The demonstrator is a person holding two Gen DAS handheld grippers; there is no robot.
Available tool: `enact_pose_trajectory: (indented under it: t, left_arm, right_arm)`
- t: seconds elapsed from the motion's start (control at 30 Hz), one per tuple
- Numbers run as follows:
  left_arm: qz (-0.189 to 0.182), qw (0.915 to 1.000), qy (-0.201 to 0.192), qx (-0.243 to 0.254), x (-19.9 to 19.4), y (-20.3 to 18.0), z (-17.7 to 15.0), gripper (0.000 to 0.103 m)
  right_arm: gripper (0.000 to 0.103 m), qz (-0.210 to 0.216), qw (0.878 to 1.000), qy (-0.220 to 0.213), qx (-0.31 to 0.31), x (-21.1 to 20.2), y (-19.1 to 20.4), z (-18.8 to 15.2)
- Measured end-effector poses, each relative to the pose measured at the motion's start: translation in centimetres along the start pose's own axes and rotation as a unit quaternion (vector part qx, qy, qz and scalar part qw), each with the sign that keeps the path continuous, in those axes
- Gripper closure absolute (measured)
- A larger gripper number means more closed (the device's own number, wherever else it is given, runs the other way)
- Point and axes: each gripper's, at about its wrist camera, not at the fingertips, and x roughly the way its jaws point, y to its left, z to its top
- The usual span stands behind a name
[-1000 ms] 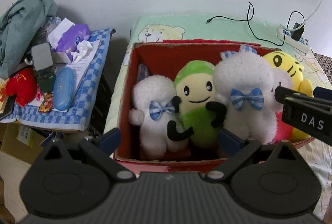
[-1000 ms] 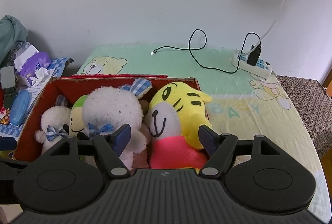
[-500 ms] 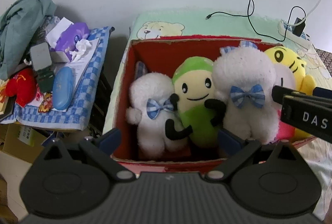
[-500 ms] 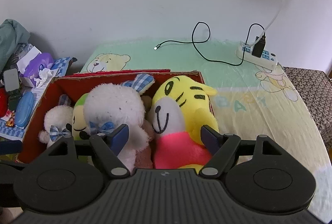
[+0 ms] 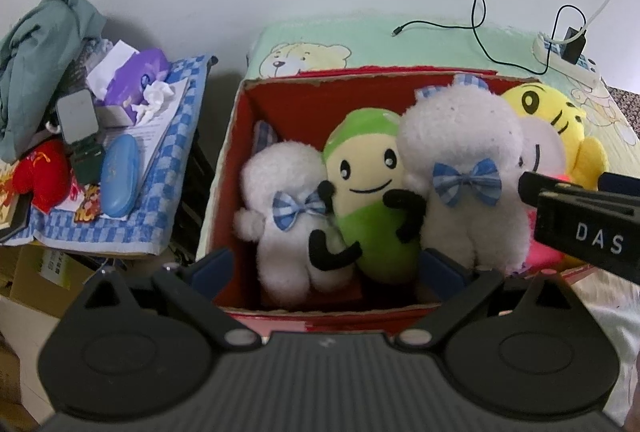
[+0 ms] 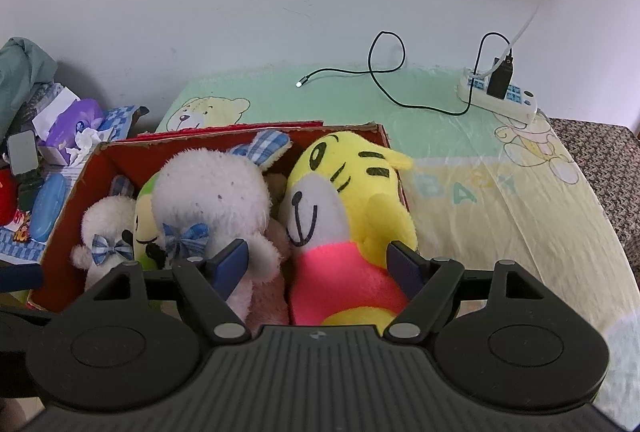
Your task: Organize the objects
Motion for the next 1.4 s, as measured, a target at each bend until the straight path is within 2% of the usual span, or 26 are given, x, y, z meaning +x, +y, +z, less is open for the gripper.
enact_pose_trajectory:
  t: [0.7, 1.4]
  left_arm:
    - [0.019, 0.9997, -0.013, 0.001, -0.25, -0.62, -0.2, 0.004]
    - [0.012, 0.9999, -0.002, -0.008, -0.18, -0.43, -0.71, 0.003]
  right_arm:
    - [0.025, 0.006, 1.0, -0.005, -0.001, -0.2, -0.23, -0.26]
    - [0.025, 0.005, 1.0, -0.01, -0.005, -0.91, -0.18, -0.76]
